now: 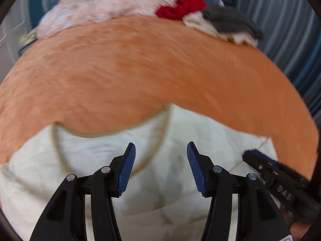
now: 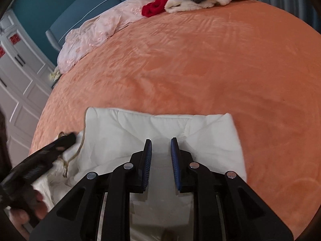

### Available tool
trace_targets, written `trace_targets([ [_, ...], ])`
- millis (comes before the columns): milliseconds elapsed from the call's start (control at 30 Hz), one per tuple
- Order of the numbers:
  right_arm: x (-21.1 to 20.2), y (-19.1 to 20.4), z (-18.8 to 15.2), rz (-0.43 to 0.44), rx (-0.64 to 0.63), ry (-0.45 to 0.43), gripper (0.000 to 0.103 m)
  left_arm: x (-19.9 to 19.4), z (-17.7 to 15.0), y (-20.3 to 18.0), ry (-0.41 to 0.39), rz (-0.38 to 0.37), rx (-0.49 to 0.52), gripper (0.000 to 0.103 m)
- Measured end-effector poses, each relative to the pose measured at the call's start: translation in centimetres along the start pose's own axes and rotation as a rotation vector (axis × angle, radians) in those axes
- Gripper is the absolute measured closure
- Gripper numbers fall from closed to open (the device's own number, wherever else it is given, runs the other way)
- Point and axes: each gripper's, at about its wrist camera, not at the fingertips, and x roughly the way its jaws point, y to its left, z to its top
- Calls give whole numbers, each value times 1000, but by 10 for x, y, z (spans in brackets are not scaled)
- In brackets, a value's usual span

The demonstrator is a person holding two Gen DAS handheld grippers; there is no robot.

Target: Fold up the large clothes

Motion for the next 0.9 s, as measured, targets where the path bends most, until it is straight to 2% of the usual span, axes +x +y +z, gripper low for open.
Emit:
trace_targets([
  [67, 4, 4, 1, -20, -42, 6, 84, 22, -1, -11, 37, 53, 40, 53],
  [167, 12, 4, 2, -48, -63, 21, 87, 32, -5, -5, 31, 71, 24, 49],
  [233, 14, -1, 1, -55, -48, 15, 90, 35, -7, 2, 22, 67, 4, 47],
  [333, 14, -13, -4, -73, -5, -18, 103, 36, -10, 4, -1, 73, -1, 46],
  [433, 8, -29, -6, -60, 84, -58, 103, 34, -10, 6, -15, 63, -21, 47],
  [533, -6, -29, -5, -109, 99, -96, 103, 18, -11, 19, -31, 31, -69, 47],
  [567, -18, -24, -4, -168, 77, -124, 102, 8, -11, 28, -48, 36, -86, 49],
  [667, -53, 1, 2, -229, -21, -205, 94, -33, -6, 75, -112, 71, -124, 49],
  [800, -63, 65, 10, -114, -159, -193, 93, -59, -1, 128, -117, 142, -156, 49],
  [867, -41, 110, 8, -7, -228, -120, 93, -59, 0, 142, -107, 187, -140, 49],
  [900, -31, 122, 6, 19, -245, -92, 93, -56, 0, 144, -98, 200, -126, 49],
])
